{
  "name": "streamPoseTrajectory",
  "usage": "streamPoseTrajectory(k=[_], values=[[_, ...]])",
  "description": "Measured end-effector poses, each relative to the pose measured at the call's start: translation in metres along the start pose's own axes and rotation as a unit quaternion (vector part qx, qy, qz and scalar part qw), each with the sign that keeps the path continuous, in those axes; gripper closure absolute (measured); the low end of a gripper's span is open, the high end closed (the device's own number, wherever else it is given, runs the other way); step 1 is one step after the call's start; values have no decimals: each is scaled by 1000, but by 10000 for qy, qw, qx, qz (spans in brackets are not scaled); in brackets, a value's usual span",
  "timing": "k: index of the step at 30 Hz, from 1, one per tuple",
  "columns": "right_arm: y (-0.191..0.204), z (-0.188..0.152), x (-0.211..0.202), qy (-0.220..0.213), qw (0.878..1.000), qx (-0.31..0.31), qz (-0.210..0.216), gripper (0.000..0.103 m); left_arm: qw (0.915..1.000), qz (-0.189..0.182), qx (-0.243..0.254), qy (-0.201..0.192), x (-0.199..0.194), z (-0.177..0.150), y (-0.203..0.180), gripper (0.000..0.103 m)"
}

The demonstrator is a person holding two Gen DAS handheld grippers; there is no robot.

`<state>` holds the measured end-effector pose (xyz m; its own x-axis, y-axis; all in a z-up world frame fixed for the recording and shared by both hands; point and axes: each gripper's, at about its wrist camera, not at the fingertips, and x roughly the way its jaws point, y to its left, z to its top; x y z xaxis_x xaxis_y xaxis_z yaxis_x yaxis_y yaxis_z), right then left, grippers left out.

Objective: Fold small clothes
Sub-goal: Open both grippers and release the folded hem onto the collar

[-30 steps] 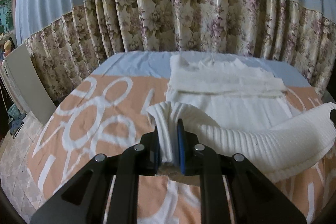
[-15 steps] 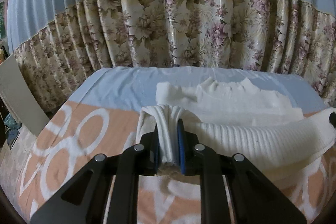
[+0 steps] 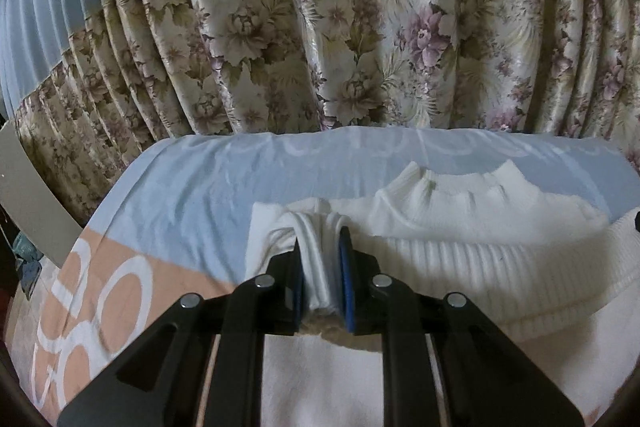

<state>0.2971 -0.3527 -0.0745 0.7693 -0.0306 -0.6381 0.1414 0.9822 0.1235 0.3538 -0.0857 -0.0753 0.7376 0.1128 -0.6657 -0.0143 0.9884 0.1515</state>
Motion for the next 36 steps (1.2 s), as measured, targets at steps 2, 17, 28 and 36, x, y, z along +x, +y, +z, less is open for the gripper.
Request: streamPoseTrajectory(k=[2,17,28,36], values=[[-1,4,12,46,10000,33,-16,97,10000,29,31,12,9,3,-3,85],[-16,49,22,-202,9994,218,-162,55,9991,298,-134,-257,5,35,21,31],[-43,25,3,-99,9989,99,-449,55,9982,602,34,-8,14,5,37,30],[-55,-7,3,213,9989,63,-405,48,9922,1071,319,546,58,-29,52,24]])
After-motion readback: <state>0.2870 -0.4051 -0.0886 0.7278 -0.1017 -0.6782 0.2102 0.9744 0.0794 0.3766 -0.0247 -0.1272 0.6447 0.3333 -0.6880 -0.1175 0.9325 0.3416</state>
